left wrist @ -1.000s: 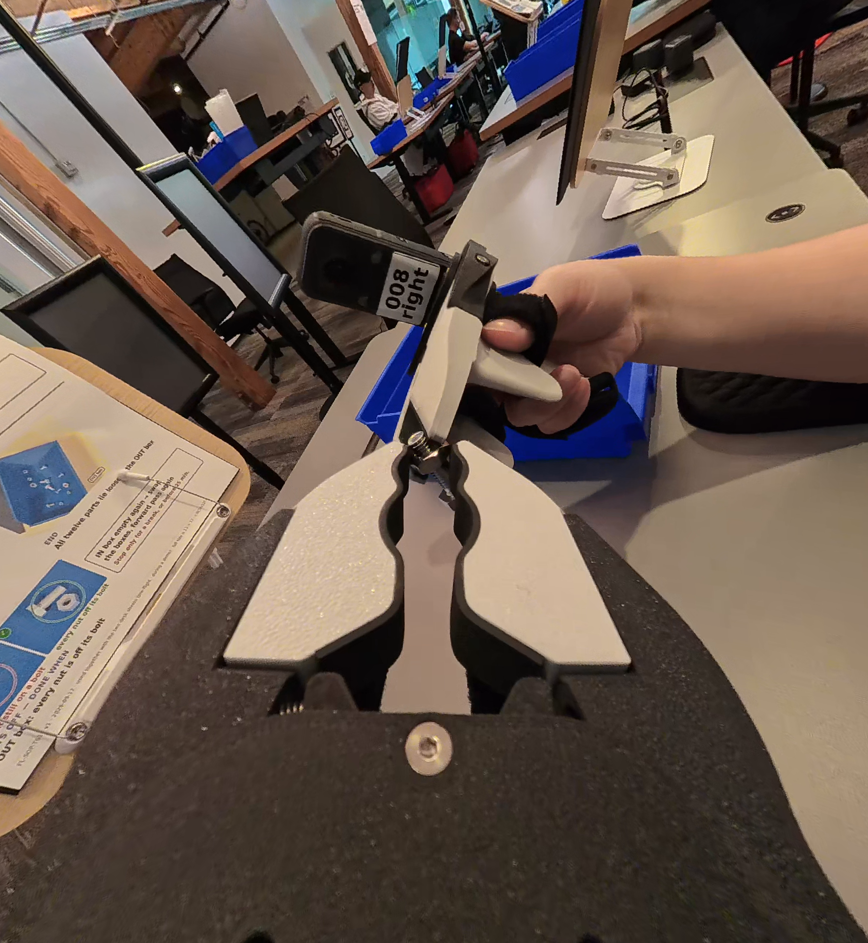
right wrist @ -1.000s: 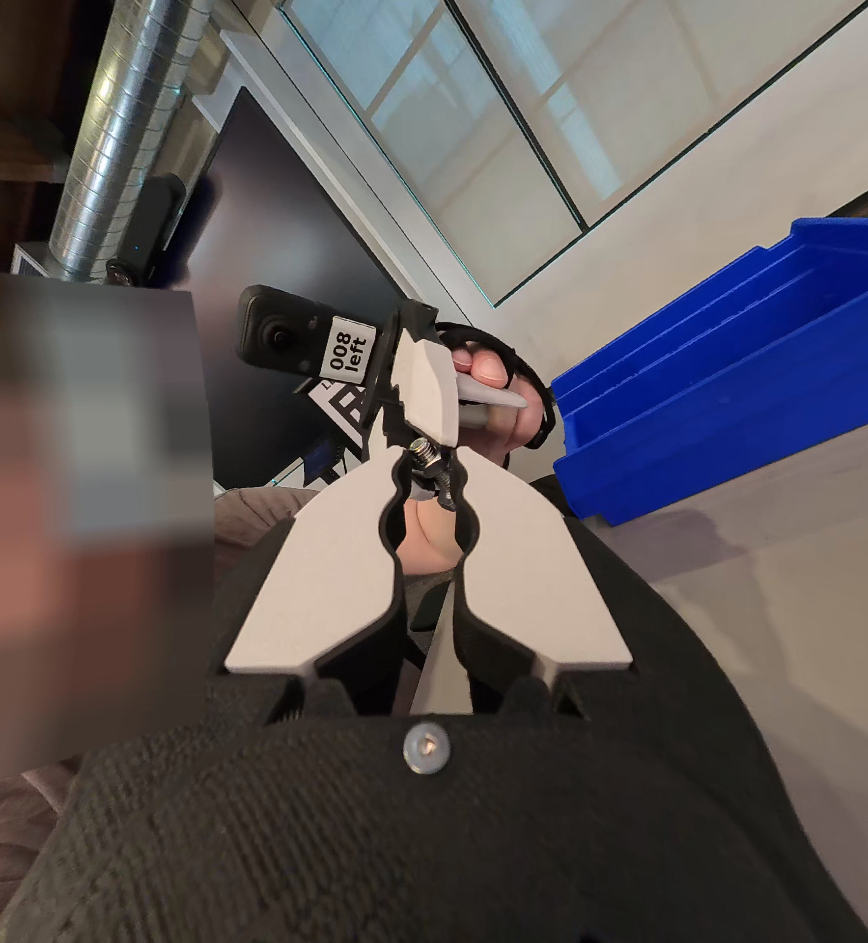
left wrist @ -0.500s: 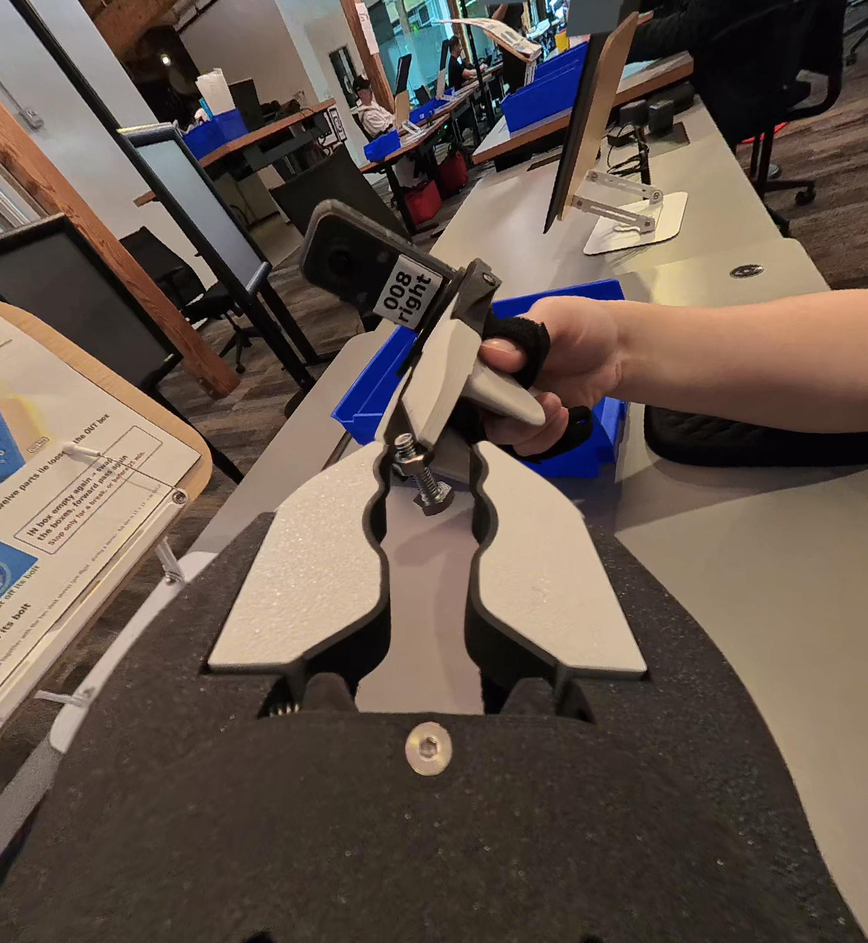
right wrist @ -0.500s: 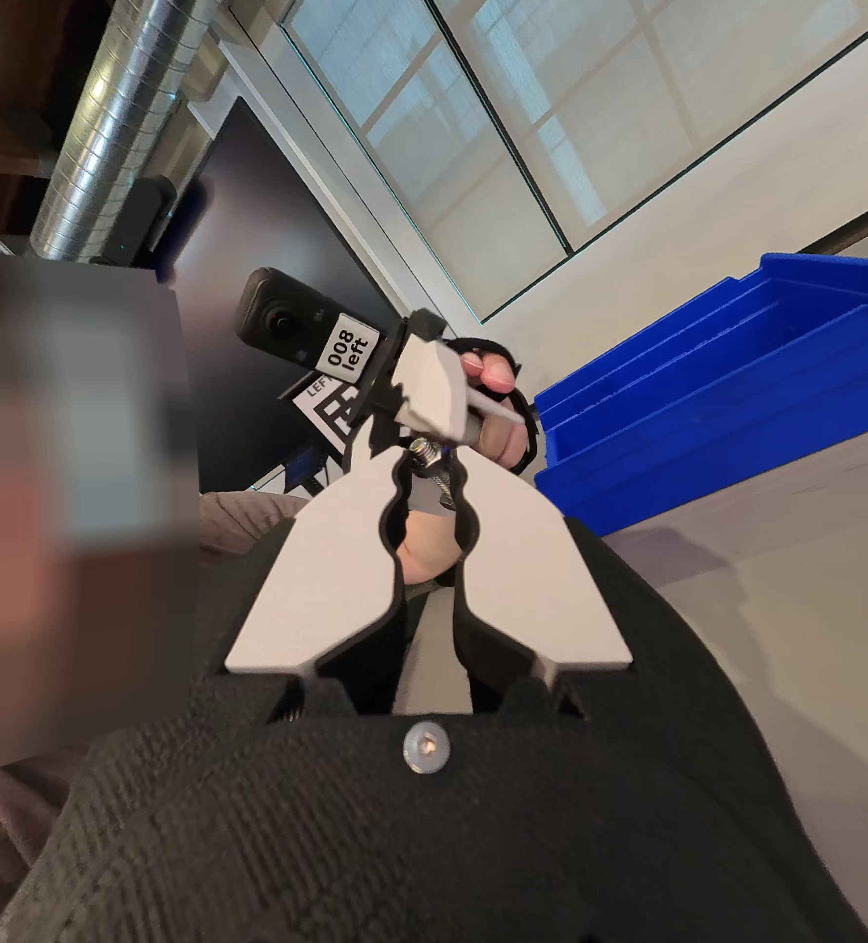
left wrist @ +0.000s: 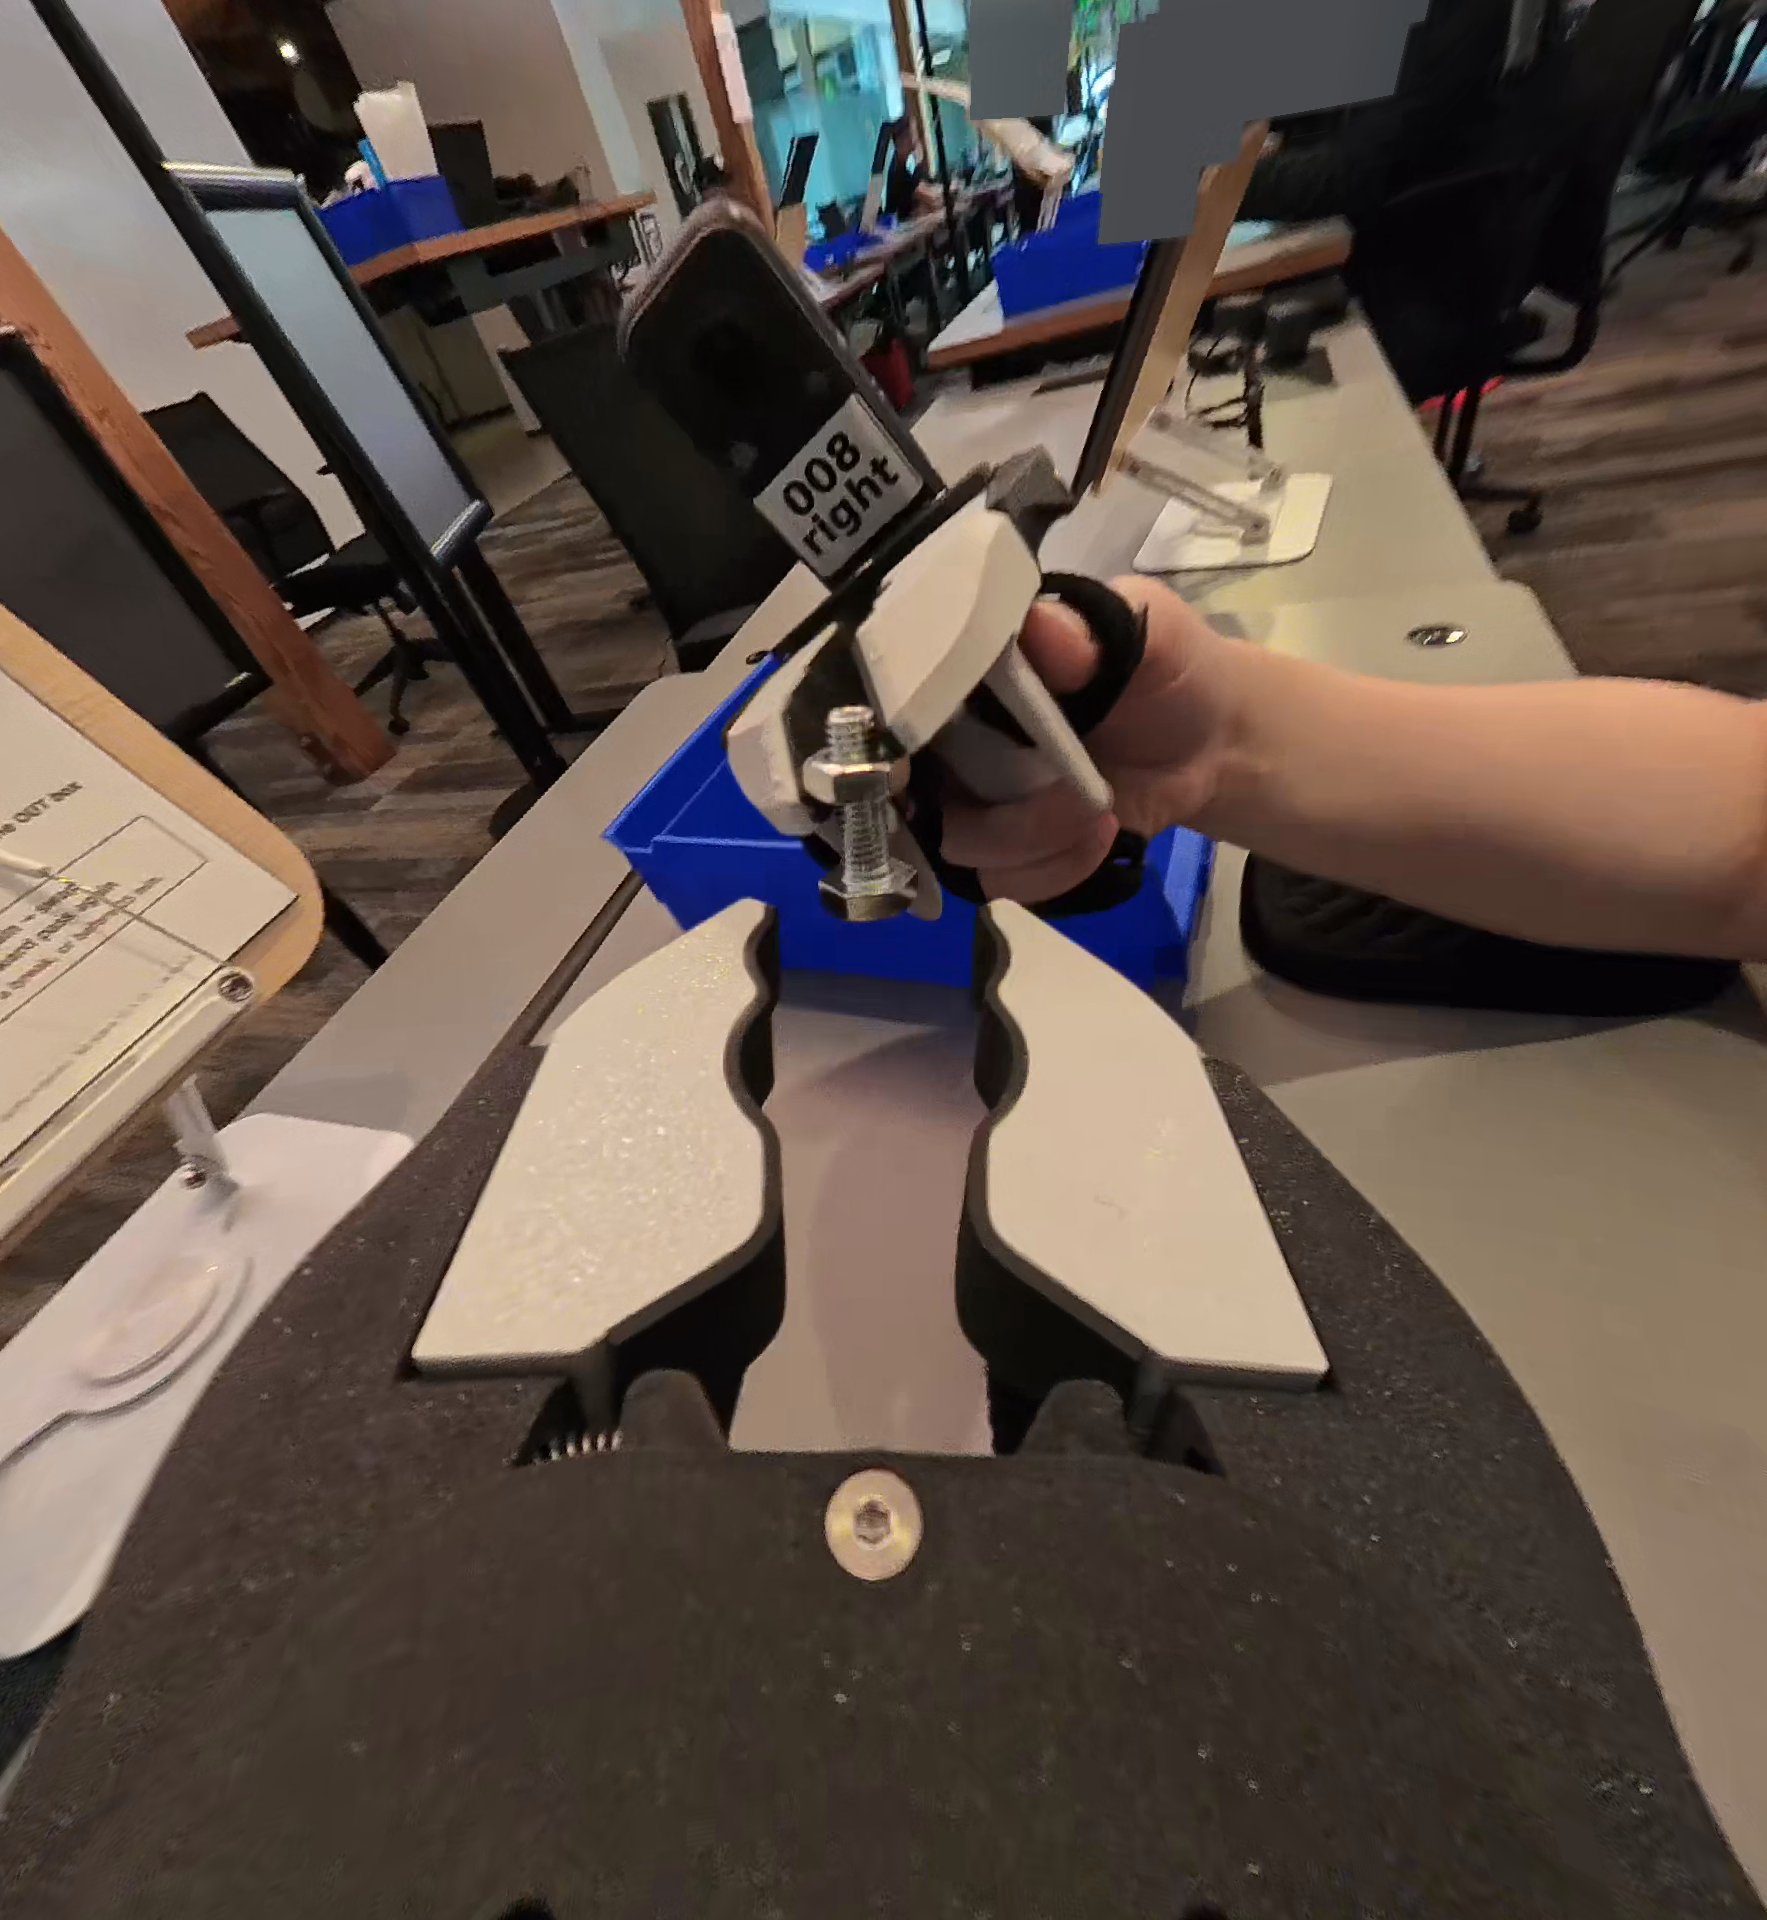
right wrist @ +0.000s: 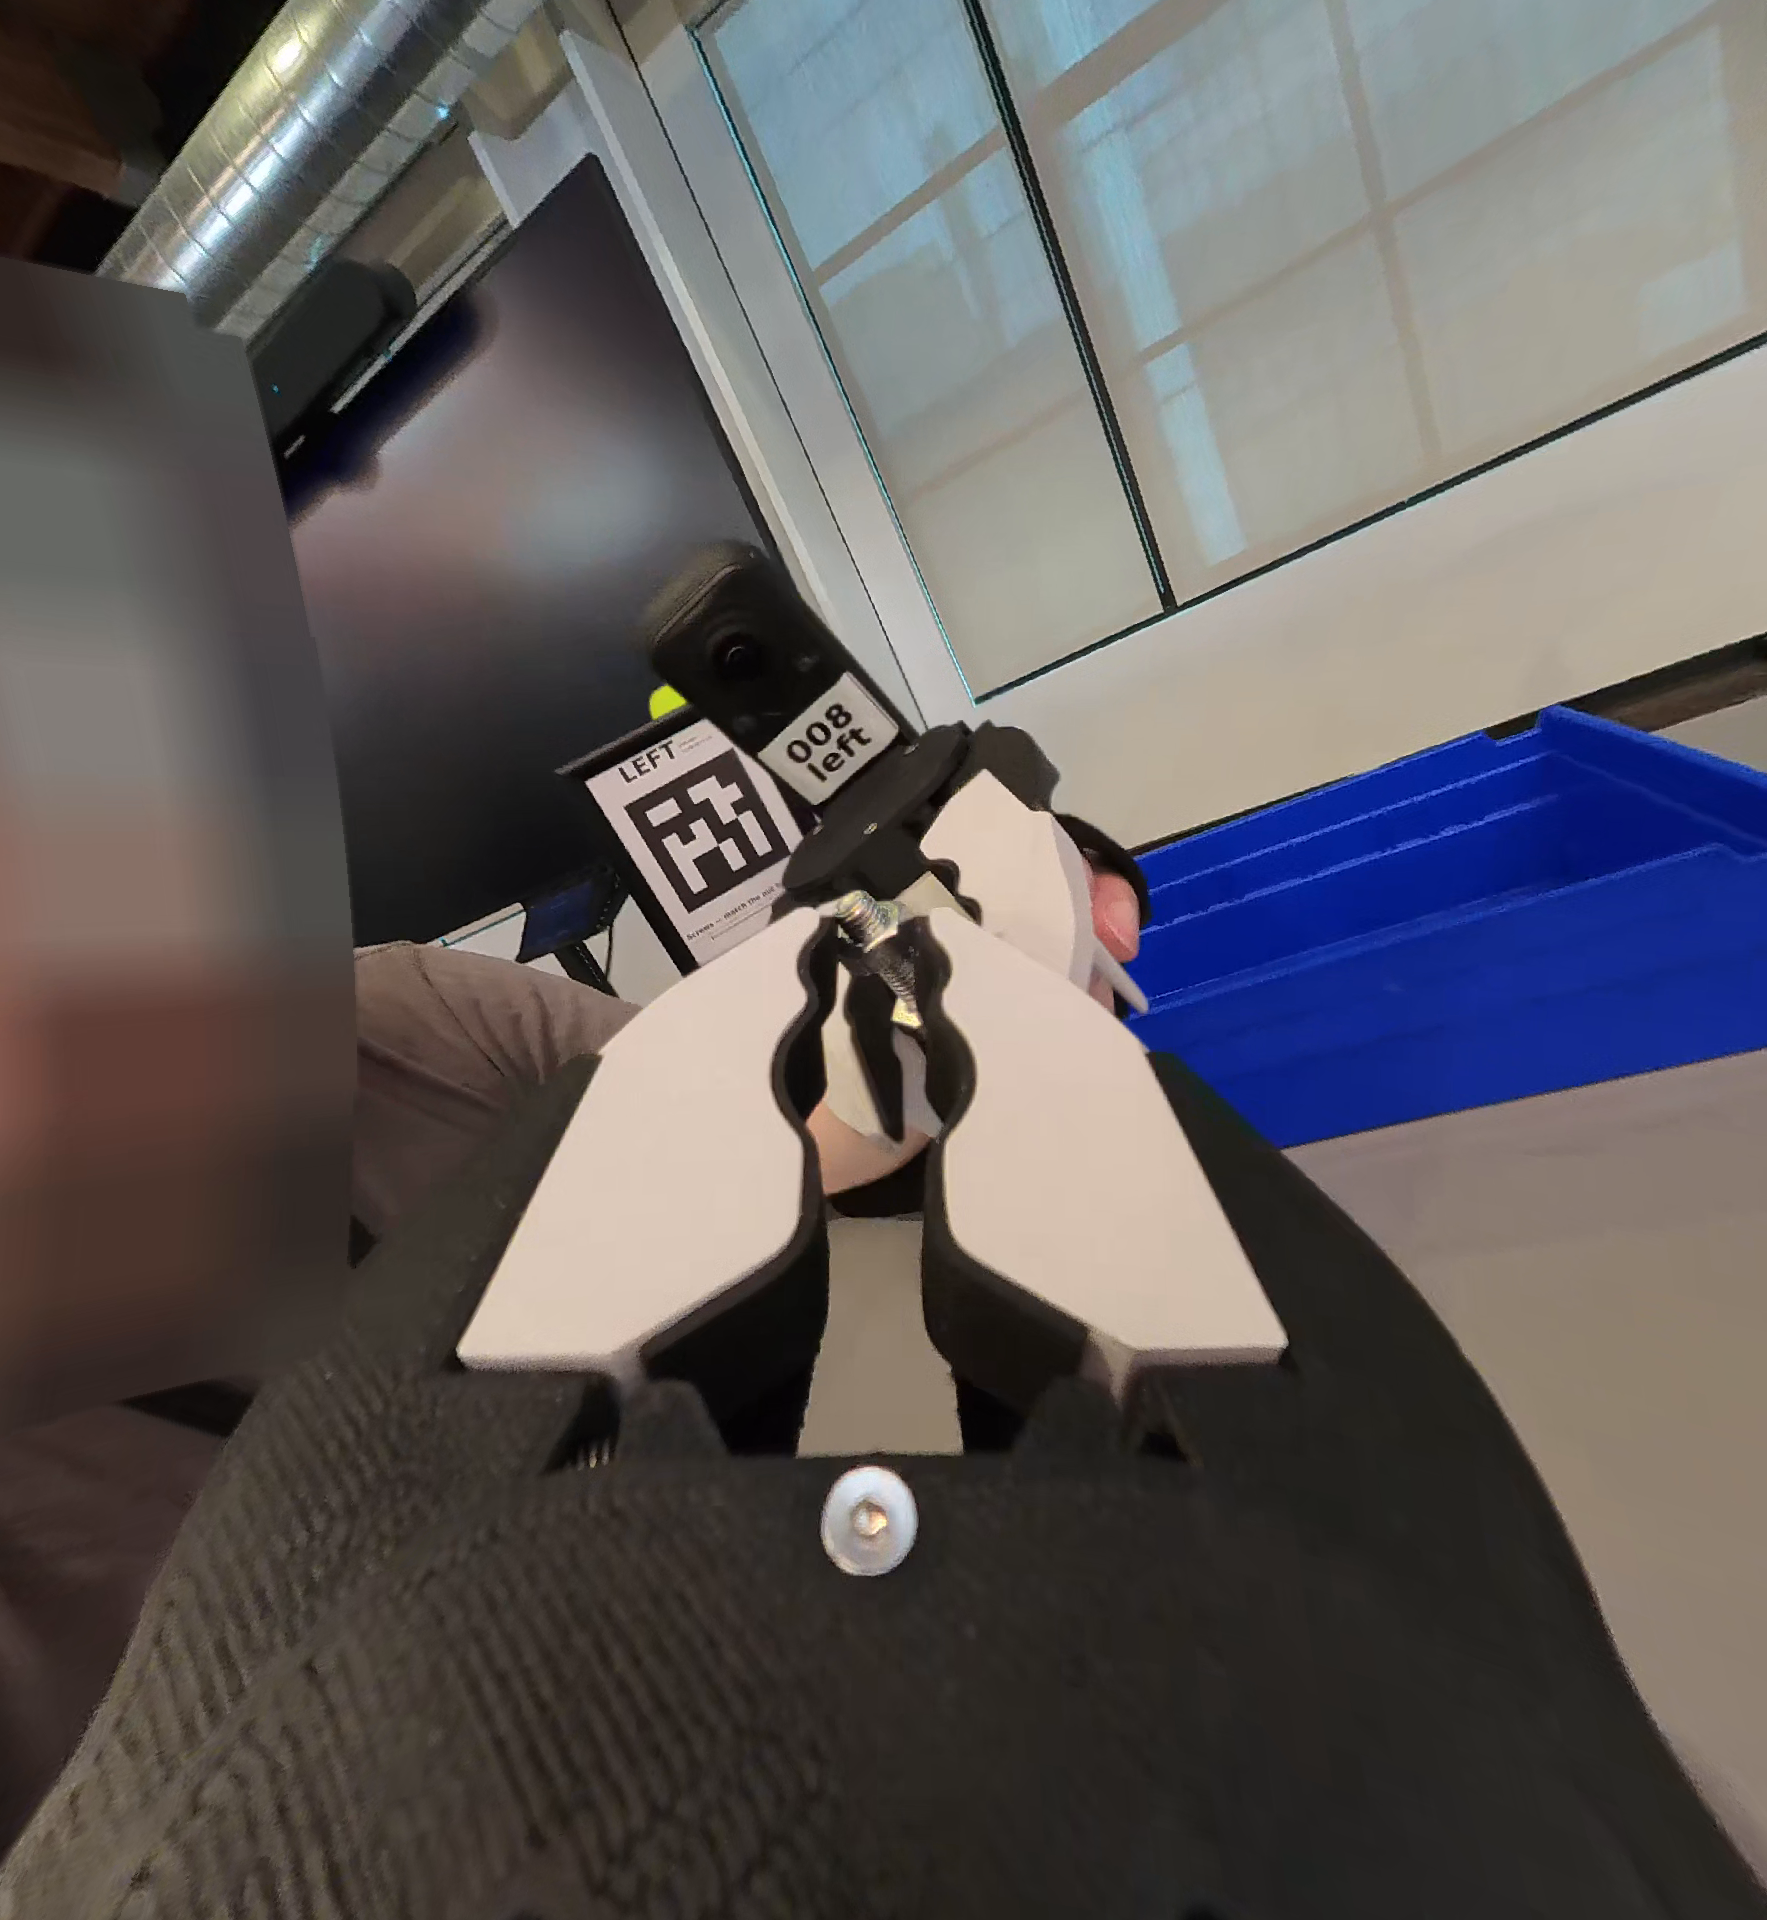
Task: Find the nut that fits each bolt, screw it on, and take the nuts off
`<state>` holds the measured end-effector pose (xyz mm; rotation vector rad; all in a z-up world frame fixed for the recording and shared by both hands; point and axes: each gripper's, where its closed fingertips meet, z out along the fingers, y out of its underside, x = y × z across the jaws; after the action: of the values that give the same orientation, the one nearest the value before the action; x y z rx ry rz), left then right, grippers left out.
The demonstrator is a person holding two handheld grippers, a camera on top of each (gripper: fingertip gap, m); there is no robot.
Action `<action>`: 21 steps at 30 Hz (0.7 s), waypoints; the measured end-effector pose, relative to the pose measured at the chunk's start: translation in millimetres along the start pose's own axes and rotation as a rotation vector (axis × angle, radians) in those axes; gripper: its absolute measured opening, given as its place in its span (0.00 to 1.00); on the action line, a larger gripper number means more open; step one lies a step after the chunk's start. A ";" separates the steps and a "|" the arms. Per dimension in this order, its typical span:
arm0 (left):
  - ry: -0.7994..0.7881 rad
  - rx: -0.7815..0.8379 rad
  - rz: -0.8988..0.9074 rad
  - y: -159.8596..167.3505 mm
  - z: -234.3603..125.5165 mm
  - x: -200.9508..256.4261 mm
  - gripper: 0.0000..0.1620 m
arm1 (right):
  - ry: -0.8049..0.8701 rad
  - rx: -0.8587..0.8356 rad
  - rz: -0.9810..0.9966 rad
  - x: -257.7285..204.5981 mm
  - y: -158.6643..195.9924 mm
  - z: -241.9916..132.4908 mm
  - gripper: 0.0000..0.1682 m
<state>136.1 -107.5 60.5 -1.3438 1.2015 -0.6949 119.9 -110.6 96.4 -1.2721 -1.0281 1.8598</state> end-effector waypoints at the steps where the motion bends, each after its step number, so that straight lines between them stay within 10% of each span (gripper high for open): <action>1: 0.012 0.017 -0.019 -2.9 -0.4 1.7 0.21 | 0.004 -0.006 -0.012 -0.6 0.3 0.2 0.09; 21: 0.079 0.021 0.076 -5.4 -2.3 18.5 0.10 | -0.092 -0.099 -0.054 -17.9 13.2 2.4 0.09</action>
<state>141.0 -126.3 61.5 -1.2570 1.2979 -0.7102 122.2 -132.6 93.2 -1.2113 -1.2047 1.8615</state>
